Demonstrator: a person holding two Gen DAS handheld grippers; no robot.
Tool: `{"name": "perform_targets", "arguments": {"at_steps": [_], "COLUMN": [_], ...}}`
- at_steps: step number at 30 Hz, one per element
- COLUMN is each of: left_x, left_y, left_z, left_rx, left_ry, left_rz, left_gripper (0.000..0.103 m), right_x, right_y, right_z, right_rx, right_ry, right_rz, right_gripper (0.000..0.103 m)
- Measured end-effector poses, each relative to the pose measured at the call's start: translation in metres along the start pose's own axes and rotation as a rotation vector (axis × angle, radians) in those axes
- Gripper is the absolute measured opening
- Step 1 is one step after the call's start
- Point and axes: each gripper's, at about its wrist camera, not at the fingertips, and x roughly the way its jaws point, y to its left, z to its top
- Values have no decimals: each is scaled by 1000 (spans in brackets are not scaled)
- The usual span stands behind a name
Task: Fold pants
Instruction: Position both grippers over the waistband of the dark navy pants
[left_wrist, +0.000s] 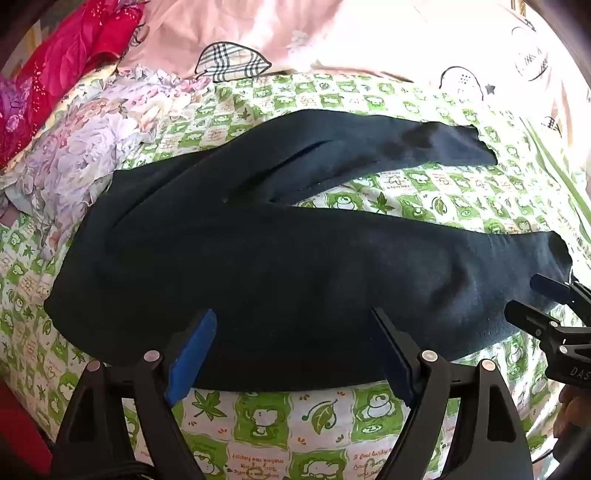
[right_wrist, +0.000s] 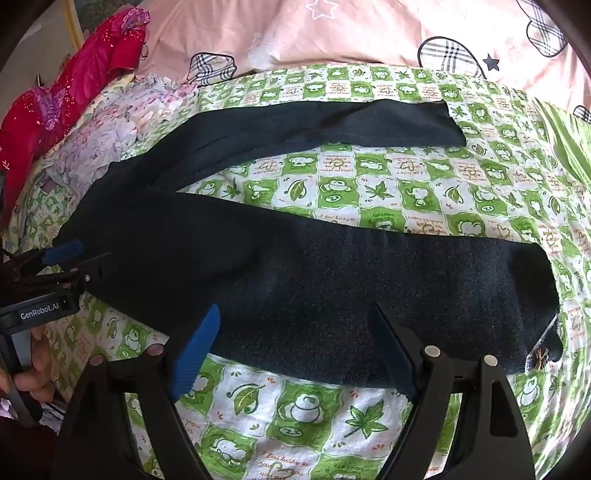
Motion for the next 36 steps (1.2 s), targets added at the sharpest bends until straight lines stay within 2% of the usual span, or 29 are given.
{"name": "perform_targets", "arguments": {"at_steps": [29,36], "left_x": [2,5], "left_y": [1,0], "left_z": [0,0], "left_rx": [2,7], "left_ry": [13,19], "left_rz": [-12,-16], "left_gripper": [84,84], "right_x": [-1,0], "right_y": [0,0], "right_z": [1,3], "right_rx": [-1,8], "right_ry": [-22,-3], "right_rz": [-4,-1], "right_gripper": [83,83]}}
